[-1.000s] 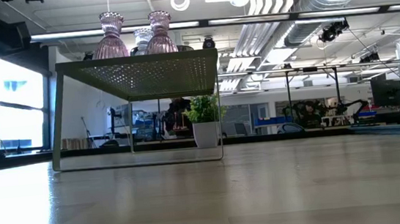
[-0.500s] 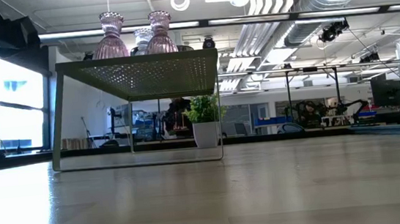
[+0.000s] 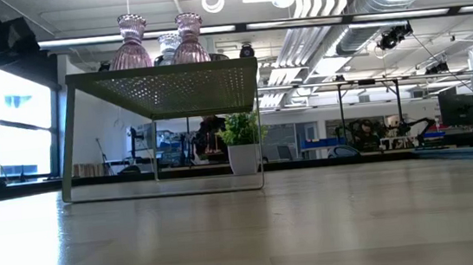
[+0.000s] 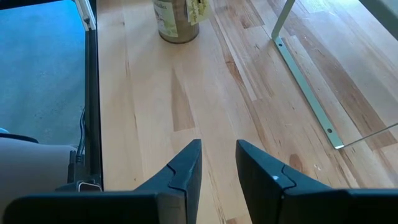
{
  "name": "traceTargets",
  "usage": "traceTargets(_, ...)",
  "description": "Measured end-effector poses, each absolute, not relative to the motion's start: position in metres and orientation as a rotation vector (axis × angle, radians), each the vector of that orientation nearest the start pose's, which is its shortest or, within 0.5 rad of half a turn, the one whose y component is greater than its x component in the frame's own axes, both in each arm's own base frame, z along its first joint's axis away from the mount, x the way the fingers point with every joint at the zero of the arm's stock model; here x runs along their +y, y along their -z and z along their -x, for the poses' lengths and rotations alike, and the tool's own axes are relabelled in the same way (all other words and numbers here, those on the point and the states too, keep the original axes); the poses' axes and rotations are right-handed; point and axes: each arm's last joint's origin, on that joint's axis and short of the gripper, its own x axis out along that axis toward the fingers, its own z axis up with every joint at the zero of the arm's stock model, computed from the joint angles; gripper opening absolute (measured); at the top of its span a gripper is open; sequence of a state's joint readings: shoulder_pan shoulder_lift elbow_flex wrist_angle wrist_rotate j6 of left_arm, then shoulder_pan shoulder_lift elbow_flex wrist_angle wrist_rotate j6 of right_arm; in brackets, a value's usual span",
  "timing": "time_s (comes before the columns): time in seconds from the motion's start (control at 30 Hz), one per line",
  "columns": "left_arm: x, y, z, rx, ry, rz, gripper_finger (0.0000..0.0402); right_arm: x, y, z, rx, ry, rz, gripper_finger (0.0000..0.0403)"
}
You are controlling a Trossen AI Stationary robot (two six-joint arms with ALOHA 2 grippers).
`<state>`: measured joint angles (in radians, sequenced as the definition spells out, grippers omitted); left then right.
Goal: Pick & Place candle stick holders
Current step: Put the brown scented candle on the shelf
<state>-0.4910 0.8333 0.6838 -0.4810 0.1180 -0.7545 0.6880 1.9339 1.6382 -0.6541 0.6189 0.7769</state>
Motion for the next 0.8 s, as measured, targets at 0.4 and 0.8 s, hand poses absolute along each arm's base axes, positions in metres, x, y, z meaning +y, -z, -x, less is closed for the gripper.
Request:
traceTargets(0.4,-0.0914,-0.266,-0.1425,0.976,0.645,0.649,0.0383,0.253,-0.262,-0.3341,0.715,0.216,-0.145,0.0094)
traceTargets(0.8,-0.0895,-0.2659,-0.1464,0.873,0.47,0.599,0.0383,0.2526,-0.262,-0.3344,0.714,0.217,-0.141,0.0094)
